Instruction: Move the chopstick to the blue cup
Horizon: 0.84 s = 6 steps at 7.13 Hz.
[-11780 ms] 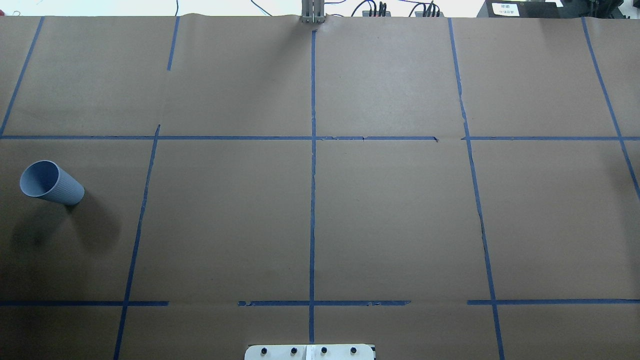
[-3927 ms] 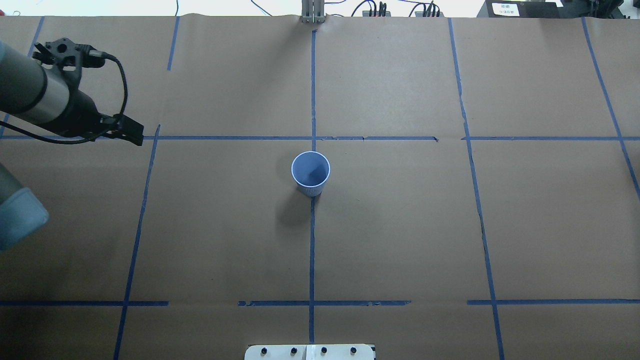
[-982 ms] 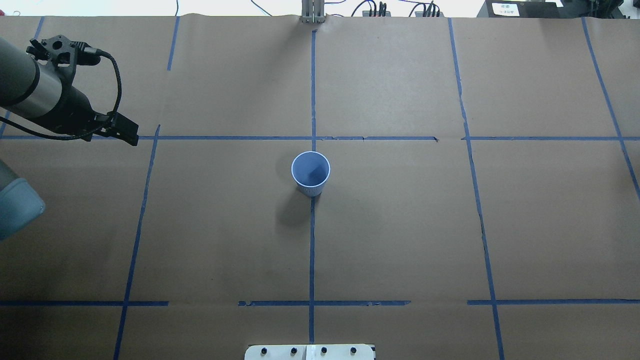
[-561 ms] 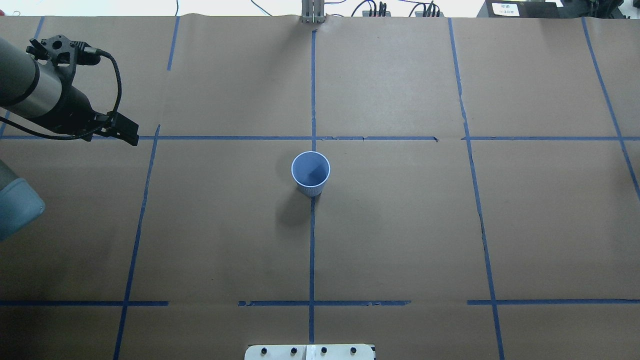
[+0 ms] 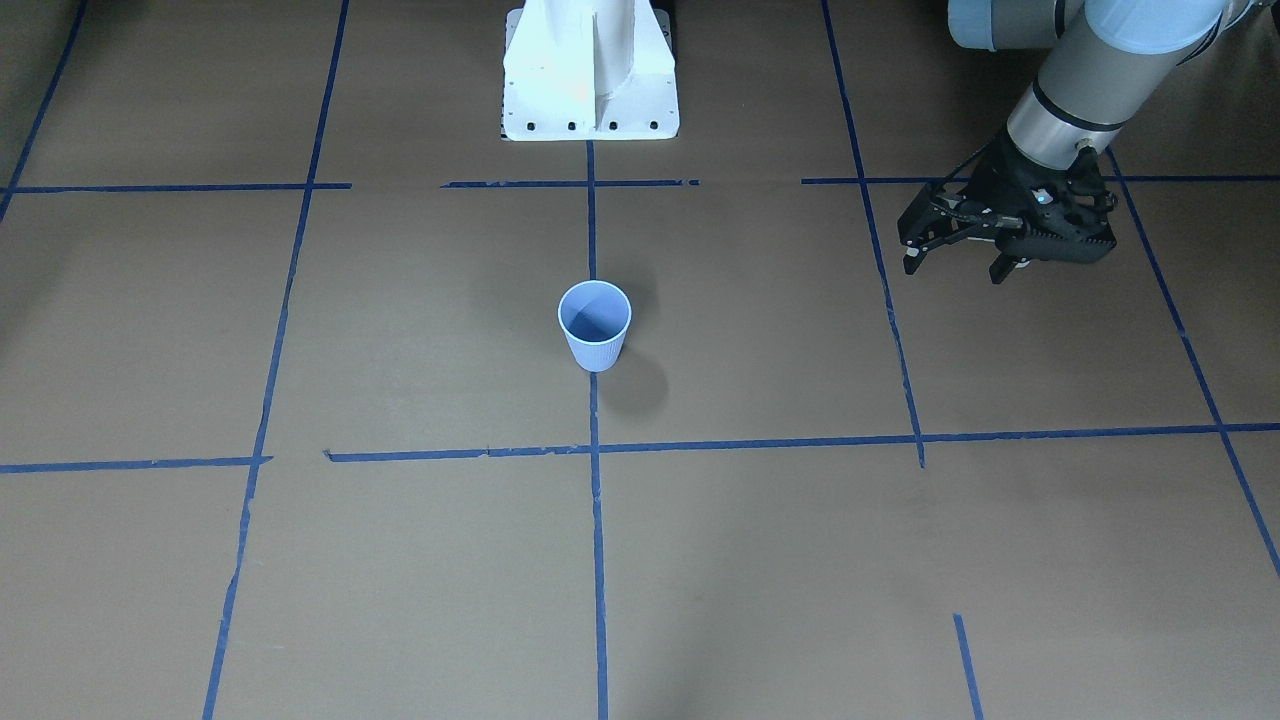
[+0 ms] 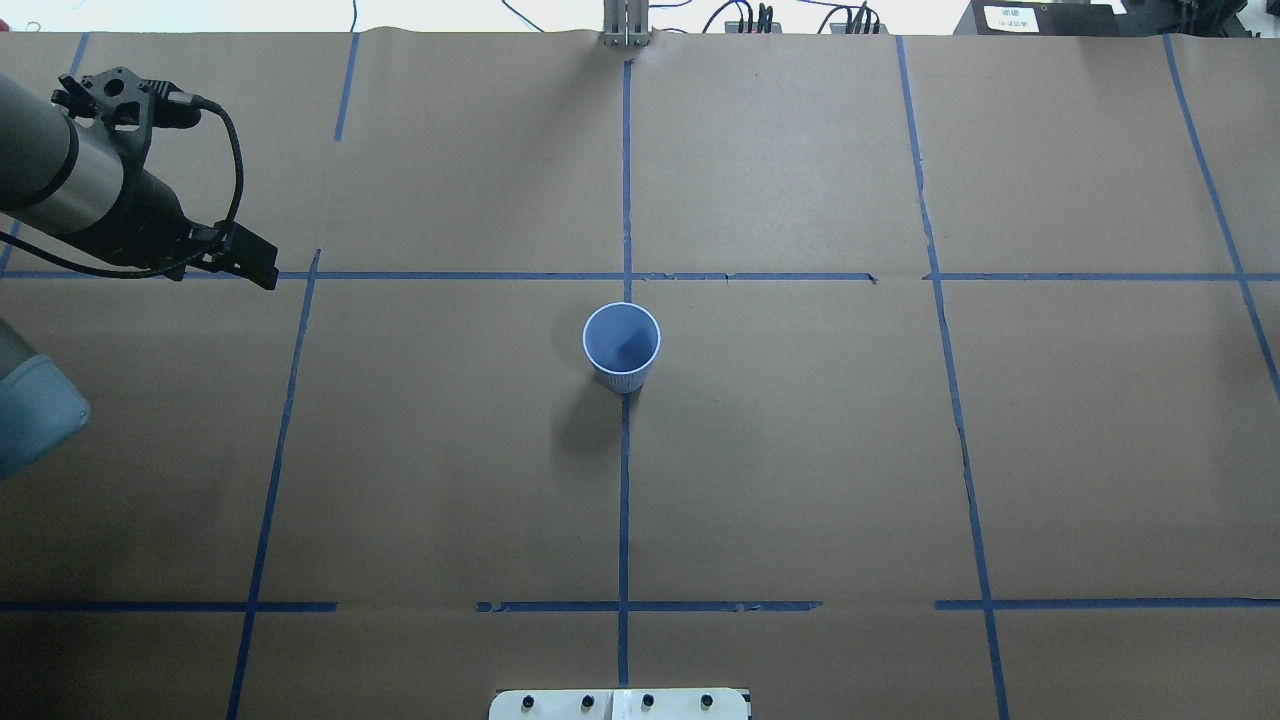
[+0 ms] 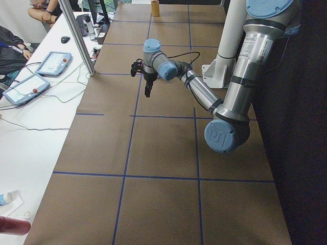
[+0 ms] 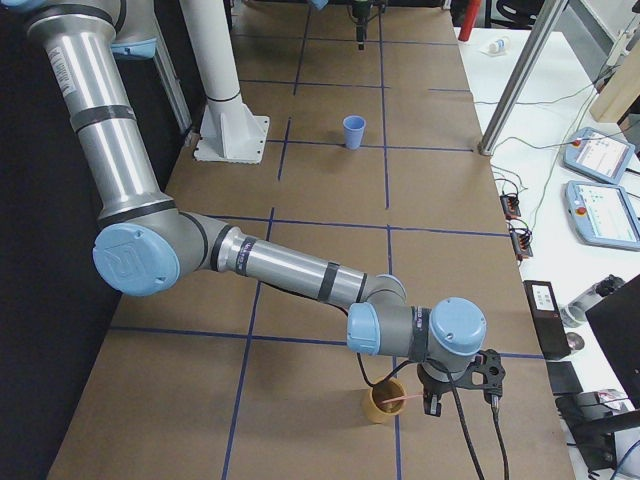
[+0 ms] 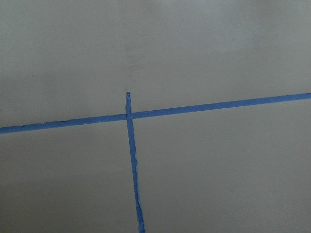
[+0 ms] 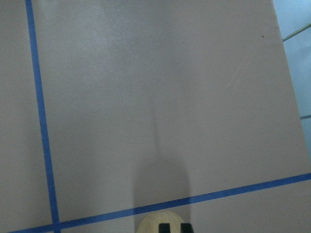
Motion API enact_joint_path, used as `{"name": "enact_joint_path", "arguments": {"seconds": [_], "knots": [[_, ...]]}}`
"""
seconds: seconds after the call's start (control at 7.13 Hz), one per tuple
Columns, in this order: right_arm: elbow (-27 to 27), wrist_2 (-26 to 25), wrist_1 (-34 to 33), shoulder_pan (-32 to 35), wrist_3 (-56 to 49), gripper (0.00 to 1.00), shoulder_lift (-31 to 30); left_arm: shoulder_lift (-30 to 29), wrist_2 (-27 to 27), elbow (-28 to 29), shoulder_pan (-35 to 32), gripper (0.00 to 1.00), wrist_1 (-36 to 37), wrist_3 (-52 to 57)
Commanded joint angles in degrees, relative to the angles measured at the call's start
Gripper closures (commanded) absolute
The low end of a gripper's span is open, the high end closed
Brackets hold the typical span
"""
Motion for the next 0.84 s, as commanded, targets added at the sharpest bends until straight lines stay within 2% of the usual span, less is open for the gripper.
{"name": "enact_joint_path", "arguments": {"seconds": [0.0, 0.14, 0.28, 0.56, 0.7], "knots": [[5.05, 0.36, -0.86, 2.19, 0.70, 1.00, -0.19, -0.02, 0.03, 0.07, -0.01, 0.00, 0.05, 0.00], [6.82, 1.14, -1.13, 3.77, 0.70, 1.00, -0.28, -0.02, -0.06, 0.07, -0.01, 0.00, 0.05, 0.00], [9.88, 2.20, -6.44, 6.05, 0.43, 1.00, 0.07, -0.02, -0.06, 0.07, -0.01, 0.00, -0.04, 0.00], [22.16, 3.00, -21.88, 6.51, 0.08, 1.00, 0.16, 0.16, -0.06, 0.07, -0.10, 0.00, -0.04, 0.00], [25.96, 3.00, -28.49, 6.42, -0.01, 1.00, 2.25, 0.51, -0.15, -0.19, -0.10, 0.00, -0.04, 0.00]]}}
